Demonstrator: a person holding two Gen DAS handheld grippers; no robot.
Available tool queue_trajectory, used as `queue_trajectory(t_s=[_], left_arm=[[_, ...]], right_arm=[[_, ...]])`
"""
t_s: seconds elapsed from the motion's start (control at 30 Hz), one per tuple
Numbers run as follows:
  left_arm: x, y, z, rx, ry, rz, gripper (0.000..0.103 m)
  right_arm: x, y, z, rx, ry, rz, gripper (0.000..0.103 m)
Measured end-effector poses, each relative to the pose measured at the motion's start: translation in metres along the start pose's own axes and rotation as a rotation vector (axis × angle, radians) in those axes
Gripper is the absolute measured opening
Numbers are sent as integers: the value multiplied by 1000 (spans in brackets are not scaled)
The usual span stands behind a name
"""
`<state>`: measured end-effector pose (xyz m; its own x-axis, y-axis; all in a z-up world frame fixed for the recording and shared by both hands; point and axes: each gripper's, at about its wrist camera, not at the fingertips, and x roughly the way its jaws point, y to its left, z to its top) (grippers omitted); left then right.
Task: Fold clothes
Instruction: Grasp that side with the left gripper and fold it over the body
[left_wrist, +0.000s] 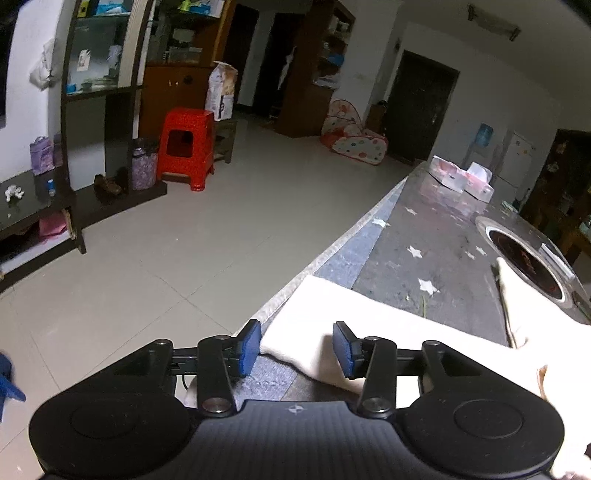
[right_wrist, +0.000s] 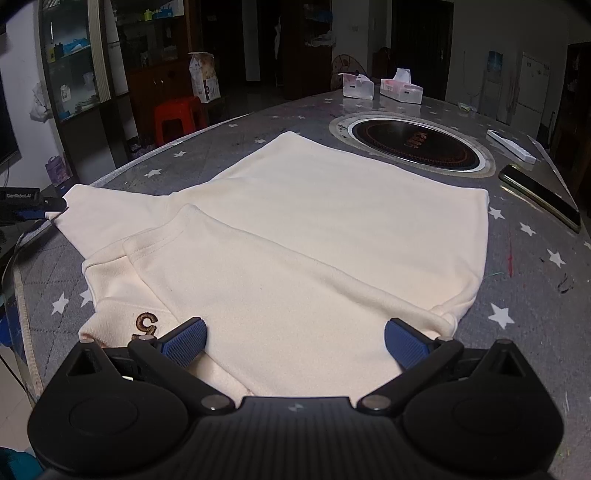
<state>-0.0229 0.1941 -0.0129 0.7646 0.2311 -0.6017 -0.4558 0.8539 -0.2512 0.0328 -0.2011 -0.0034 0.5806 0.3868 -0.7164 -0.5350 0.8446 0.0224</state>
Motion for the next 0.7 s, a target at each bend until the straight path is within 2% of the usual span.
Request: queue_trajectory(t_s=[0.17, 0.33, 0.4, 0.47, 0.5, 0.57, 0.7], left_arm=[[-8, 3, -2, -36, -13, 22, 48], [-5, -3, -8, 2, -8, 30, 45], [-3, -6, -8, 16, -10, 30, 36], [-1, -5, -7, 17, -16, 42, 16], [0, -4, -5, 11, -15, 39, 11], [0, -2, 1, -13, -13, 6, 9], [-12, -15, 18, -4, -74, -82, 8]], right_arm=[[0, 1, -1, 1, -4, -2, 103], [0, 0, 0, 5, 0, -1, 103], [0, 0, 0, 6, 3, 0, 103], [0, 0, 1, 7, 7, 0, 103], [0, 0, 1, 8, 9, 1, 103], [1, 0, 4, 3, 25, 4, 103], [2, 3, 9, -11, 65, 2, 103]])
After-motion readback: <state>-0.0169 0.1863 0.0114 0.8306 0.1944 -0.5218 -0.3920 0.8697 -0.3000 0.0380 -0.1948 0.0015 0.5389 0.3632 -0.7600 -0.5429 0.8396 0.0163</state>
